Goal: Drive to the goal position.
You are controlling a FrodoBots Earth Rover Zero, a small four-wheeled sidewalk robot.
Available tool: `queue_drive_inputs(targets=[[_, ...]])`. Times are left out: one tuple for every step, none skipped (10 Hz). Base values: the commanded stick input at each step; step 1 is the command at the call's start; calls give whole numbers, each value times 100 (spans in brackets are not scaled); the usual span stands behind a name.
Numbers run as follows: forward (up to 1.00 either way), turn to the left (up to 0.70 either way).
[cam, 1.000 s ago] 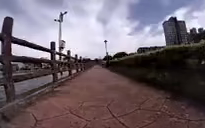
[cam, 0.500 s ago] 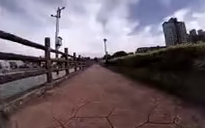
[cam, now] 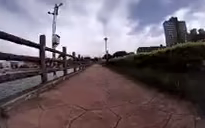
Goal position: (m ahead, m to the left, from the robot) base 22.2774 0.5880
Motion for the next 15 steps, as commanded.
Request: queue_drive_inputs(targets=[[70,11],[70,11],[70,11],[70,11],[70,11],[70,11],[70,11],[70,11],[70,11],[70,11],[70,11],[70,11],[70,11],[70,11],[70,11]])
